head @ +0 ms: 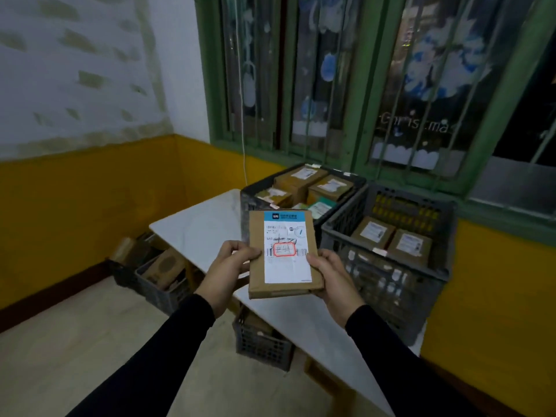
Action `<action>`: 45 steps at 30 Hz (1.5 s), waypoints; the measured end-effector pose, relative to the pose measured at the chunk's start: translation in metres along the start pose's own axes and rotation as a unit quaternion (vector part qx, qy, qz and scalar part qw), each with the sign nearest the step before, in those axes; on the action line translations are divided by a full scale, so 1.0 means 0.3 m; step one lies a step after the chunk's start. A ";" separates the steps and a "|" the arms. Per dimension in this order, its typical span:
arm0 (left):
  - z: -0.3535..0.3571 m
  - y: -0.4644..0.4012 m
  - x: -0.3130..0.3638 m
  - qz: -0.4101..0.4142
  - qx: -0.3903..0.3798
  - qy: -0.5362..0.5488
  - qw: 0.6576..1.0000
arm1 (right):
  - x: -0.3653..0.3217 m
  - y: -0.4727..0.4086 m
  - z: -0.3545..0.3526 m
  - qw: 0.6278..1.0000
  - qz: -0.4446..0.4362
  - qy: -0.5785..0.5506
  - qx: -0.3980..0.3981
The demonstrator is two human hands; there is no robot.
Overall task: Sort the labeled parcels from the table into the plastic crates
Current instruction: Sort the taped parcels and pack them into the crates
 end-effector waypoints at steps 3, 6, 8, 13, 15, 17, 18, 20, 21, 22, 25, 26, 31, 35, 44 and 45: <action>0.005 -0.198 0.078 0.008 -0.002 -0.014 1.000 | 0.030 -0.205 0.015 1.000 -0.011 0.002 0.014; 0.032 -0.392 0.160 0.014 -0.004 -0.023 1.000 | 0.046 -0.416 0.019 0.999 -0.024 -0.018 0.029; 0.062 -0.531 0.226 0.014 -0.003 -0.034 0.999 | 0.053 -0.564 0.013 0.999 -0.024 -0.023 0.035; 0.125 -0.821 0.415 0.047 -0.009 -0.056 0.997 | 0.028 -0.887 -0.013 0.998 -0.039 -0.024 0.042; 0.145 -0.947 0.453 0.037 -0.016 -0.064 0.997 | 0.043 -0.990 -0.028 0.998 -0.027 -0.021 0.055; 0.166 -1.062 0.479 0.025 -0.025 -0.079 0.996 | 0.068 -1.068 -0.048 0.998 -0.010 -0.006 0.063; 0.178 -1.116 0.491 0.016 -0.032 -0.084 0.996 | 0.077 -1.102 -0.058 0.998 0.000 0.003 0.067; 0.215 -1.227 0.514 0.006 -0.057 -0.080 0.995 | 0.079 -1.174 -0.082 0.996 0.005 0.019 0.088; 0.238 -1.276 0.527 0.004 -0.072 -0.077 0.994 | 0.079 -1.207 -0.097 0.994 0.002 0.027 0.107; 0.261 -1.320 0.541 0.000 -0.086 -0.084 0.993 | 0.080 -1.235 -0.111 0.991 -0.001 0.032 0.129; 0.333 -1.433 0.585 -0.001 -0.139 -0.118 0.983 | 0.067 -1.300 -0.147 0.980 -0.022 0.051 0.190; 0.355 -1.461 0.607 0.000 -0.159 -0.131 0.979 | 0.055 -1.319 -0.156 0.976 -0.031 0.059 0.208; 0.413 -1.583 0.673 -0.015 -0.229 -0.167 0.959 | 0.011 -1.386 -0.173 0.950 -0.062 0.108 0.286; 0.394 -1.677 0.579 -0.076 -0.274 -0.229 0.931 | 0.095 -1.389 -0.160 0.935 -0.021 0.192 0.297; 0.334 -1.716 0.443 -0.095 -0.308 -0.361 0.875 | 0.207 -1.386 -0.135 0.897 0.060 0.344 0.270; 0.332 -1.716 0.442 -0.099 -0.306 -0.367 0.873 | 0.202 -1.385 -0.145 0.895 0.061 0.349 0.270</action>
Point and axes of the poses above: each hand's wrist, its own y-axis away from the middle knuckle, its own z-axis out of the palm, x = y × z, the point moved 7 cm from there along -y, towards the middle knuckle, and after that the axes turned 13 degrees about -z, right-handed, at the moved point
